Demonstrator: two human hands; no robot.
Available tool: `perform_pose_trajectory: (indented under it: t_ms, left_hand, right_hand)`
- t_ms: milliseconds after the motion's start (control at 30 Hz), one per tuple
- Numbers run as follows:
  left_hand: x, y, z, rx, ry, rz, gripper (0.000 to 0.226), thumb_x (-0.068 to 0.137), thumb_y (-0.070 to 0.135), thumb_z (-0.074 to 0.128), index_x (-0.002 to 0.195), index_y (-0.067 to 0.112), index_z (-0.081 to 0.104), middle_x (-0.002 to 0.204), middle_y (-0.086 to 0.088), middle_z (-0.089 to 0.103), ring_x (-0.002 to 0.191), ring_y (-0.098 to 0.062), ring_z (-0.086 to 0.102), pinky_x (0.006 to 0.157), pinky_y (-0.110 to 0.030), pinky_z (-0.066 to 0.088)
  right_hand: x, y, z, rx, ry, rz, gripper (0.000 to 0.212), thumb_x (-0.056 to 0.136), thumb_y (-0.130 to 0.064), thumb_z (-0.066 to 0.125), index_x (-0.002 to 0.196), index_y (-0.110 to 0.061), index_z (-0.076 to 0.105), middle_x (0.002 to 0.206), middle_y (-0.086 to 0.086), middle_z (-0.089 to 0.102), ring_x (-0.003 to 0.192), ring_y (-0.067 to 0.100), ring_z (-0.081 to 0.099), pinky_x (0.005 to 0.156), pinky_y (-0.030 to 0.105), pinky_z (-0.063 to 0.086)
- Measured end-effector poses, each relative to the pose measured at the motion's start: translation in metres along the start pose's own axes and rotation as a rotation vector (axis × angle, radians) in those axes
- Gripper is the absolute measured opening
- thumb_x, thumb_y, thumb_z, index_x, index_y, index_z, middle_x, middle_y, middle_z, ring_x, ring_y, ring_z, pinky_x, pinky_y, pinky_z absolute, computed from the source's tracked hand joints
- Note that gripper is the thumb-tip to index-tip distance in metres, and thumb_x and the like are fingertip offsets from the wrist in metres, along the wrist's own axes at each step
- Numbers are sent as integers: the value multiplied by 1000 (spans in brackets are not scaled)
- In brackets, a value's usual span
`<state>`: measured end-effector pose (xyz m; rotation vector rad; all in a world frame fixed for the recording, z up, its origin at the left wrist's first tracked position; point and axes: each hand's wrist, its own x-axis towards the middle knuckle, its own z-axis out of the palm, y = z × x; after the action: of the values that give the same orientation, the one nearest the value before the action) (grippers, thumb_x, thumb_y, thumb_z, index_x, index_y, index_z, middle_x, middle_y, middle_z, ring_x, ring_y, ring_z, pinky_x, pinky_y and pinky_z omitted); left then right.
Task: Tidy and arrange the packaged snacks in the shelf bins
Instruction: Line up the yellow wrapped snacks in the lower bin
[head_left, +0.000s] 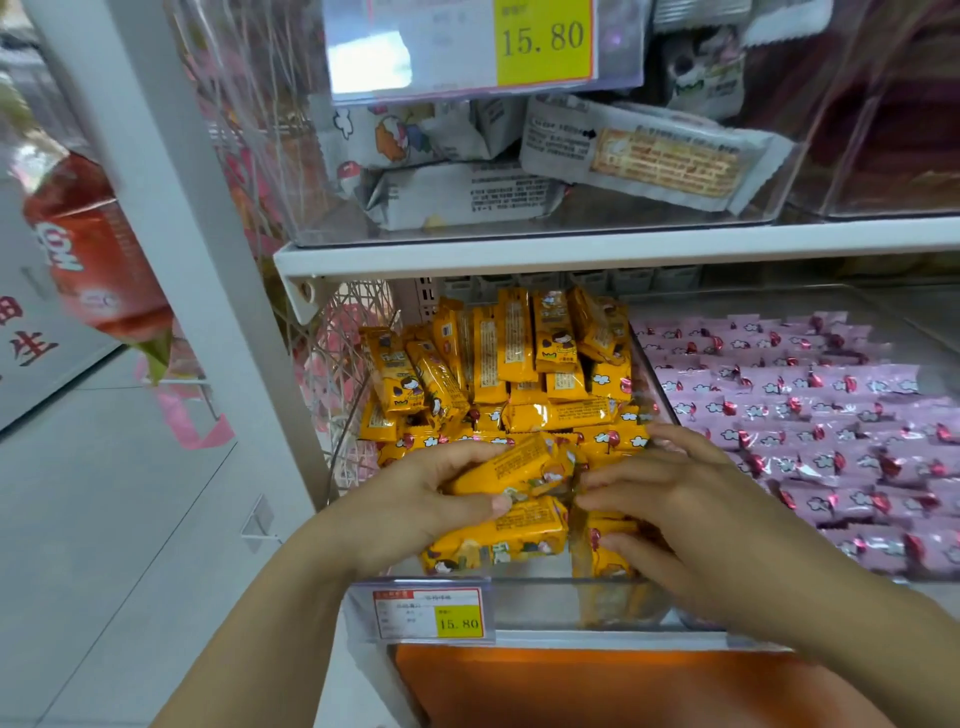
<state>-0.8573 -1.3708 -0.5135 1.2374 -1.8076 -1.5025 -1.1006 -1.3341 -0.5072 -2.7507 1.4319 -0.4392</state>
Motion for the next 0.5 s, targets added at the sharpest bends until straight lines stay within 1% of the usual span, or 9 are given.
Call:
perform_pose_trajectory:
  t_ms: [67, 133, 233, 267, 333, 367, 433, 467, 500]
  left_hand:
    - [-3, 3, 4, -104, -3, 17, 38, 84, 17, 64, 120, 27, 59, 116, 6, 68, 107, -12, 64, 88, -21, 51]
    - [-3, 2, 8, -263, 5, 11, 47, 77, 17, 64, 124, 19, 58, 117, -1, 68, 105, -18, 66, 87, -24, 53]
    - [1, 2, 14, -438, 14, -2, 47, 75, 14, 62, 122, 12, 59, 110, -8, 70, 90, -18, 69, 70, -23, 56]
    - [2, 2, 15, -458, 11, 0, 47, 75, 14, 62, 121, 11, 60, 110, -10, 70, 87, -17, 69, 66, -22, 55]
    - [2, 2, 19, -492, 9, 16, 48, 76, 16, 63, 124, 12, 58, 114, -13, 68, 88, -18, 69, 65, -23, 55]
    - [3, 1, 20, -501, 14, 30, 49, 76, 18, 63, 124, 13, 57, 115, -12, 68, 90, -18, 69, 66, -23, 55]
    - [3, 1, 21, -474, 27, 67, 48, 77, 22, 63, 124, 18, 56, 116, -8, 68, 94, -18, 69, 70, -25, 55]
    - [3, 1, 20, -432, 35, 82, 48, 77, 23, 63, 124, 20, 55, 116, -6, 68, 97, -17, 68, 72, -25, 55]
    - [3, 1, 18, -383, 41, 98, 46, 78, 23, 63, 124, 21, 54, 116, -5, 68, 98, -17, 68, 73, -25, 54]
  right_hand:
    - [0, -2, -3, 7, 23, 33, 33, 78, -52, 51, 99, -38, 71, 102, -20, 69, 90, -1, 64, 102, 34, 38]
    - [1, -5, -5, 52, 61, 79, 44, 80, -59, 43, 106, -34, 69, 107, -19, 68, 96, 2, 62, 103, 35, 35]
    - [6, -10, -9, 86, 150, 140, 58, 75, -71, 43, 112, -33, 67, 107, -21, 65, 100, 0, 56, 104, 26, 25]
    - [8, -13, -9, 102, 166, 154, 57, 74, -72, 47, 112, -34, 65, 104, -26, 62, 97, -6, 51, 104, 24, 23]
    - [10, -21, -13, 175, 151, 203, 42, 74, -67, 61, 106, -42, 59, 93, -37, 48, 91, -18, 41, 98, 19, 24]
    - [12, -22, -14, 242, 149, 233, 35, 72, -62, 67, 99, -44, 57, 88, -37, 46, 92, -19, 41, 93, 16, 28]
    - [15, -25, -17, 364, 169, 293, 30, 68, -51, 75, 84, -42, 52, 83, -33, 51, 93, -12, 51, 80, 9, 37]
    - [15, -27, -18, 412, 161, 319, 30, 67, -47, 77, 81, -41, 51, 83, -31, 53, 93, -10, 53, 78, 9, 39]
    - [16, -28, -19, 425, 151, 327, 31, 67, -45, 77, 81, -42, 49, 86, -30, 54, 96, -7, 54, 80, 13, 40]
